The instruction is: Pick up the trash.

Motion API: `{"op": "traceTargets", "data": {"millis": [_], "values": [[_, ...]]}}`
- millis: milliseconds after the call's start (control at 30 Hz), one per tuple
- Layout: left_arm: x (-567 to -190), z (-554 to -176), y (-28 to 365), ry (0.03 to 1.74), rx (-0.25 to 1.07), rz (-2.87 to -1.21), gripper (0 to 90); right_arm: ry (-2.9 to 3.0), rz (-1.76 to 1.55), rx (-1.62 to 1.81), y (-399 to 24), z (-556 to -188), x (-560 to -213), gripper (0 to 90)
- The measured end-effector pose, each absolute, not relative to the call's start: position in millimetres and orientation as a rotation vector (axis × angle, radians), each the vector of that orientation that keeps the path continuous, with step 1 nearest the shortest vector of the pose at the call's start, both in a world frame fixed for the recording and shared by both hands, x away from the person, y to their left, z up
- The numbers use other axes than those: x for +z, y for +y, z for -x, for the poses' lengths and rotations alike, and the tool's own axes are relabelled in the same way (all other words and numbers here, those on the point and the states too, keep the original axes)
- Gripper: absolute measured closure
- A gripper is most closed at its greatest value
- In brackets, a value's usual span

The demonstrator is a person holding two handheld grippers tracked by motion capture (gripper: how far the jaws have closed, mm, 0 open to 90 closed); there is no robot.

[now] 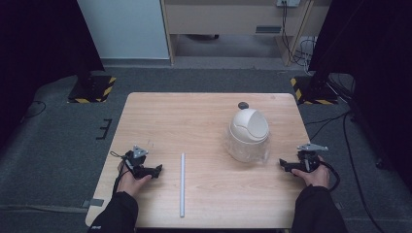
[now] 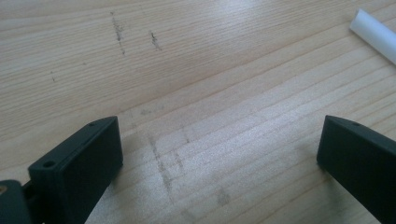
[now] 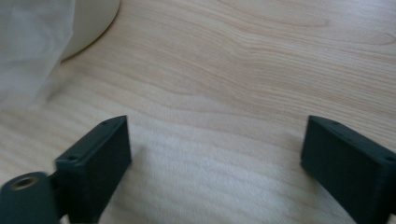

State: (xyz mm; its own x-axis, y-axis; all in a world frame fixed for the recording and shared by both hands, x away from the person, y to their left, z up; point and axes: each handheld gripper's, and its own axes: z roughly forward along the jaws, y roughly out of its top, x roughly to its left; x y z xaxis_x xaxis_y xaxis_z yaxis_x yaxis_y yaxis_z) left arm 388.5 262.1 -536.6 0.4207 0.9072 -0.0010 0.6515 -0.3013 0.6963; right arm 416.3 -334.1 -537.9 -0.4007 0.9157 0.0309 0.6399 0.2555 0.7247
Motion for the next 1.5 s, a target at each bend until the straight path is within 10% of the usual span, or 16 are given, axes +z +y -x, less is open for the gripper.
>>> {"op": "traceTargets", "data": {"millis": [1500], "values": [[-536,-385,260,1.328,0.537,-2.049,0.0,1.84,-1.185,1.309,-319,-390,-401,17.7]]}}
